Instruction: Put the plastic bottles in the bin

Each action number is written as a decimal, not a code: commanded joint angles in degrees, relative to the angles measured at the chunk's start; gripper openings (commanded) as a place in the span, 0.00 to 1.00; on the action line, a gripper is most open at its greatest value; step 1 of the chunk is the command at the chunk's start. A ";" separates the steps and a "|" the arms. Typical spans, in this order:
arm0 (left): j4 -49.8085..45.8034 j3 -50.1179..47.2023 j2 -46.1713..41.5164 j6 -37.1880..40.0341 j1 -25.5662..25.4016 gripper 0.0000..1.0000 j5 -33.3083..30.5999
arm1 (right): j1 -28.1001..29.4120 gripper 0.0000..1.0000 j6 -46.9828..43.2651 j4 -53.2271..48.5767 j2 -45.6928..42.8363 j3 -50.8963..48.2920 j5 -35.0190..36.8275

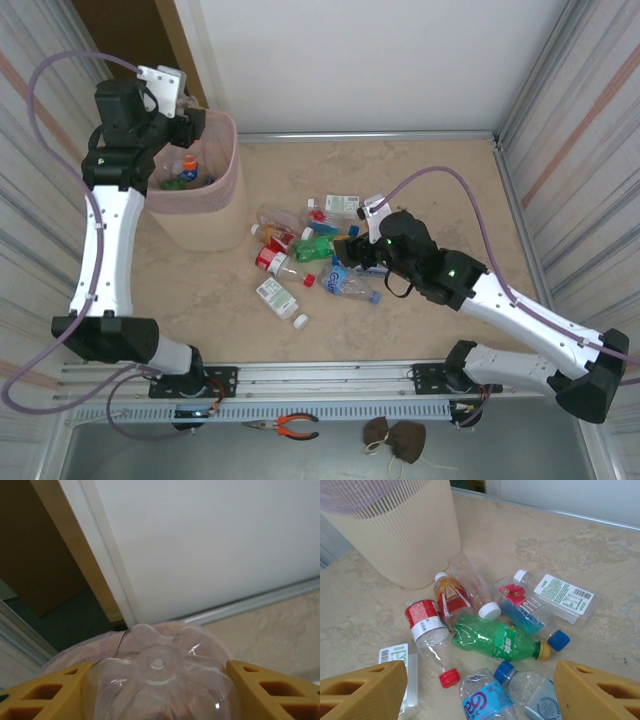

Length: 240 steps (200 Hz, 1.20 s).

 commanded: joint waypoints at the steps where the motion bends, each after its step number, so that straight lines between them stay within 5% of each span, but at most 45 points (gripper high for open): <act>1: -7.55 2.37 2.32 11.79 0.25 0.61 -1.91 | 0.47 0.76 -1.14 -0.92 1.14 2.61 0.61; 36: -8.09 -3.54 3.09 21.68 0.22 0.61 0.80 | 0.46 0.76 -1.31 0.10 3.68 3.72 -0.50; 88: -11.06 -5.13 7.51 29.54 0.21 0.65 -5.99 | 0.50 0.76 -1.99 0.33 6.12 5.47 -1.70; 240: -11.05 -7.07 6.41 29.26 0.94 0.85 3.71 | -0.01 0.77 -2.59 -1.27 7.55 7.51 -0.48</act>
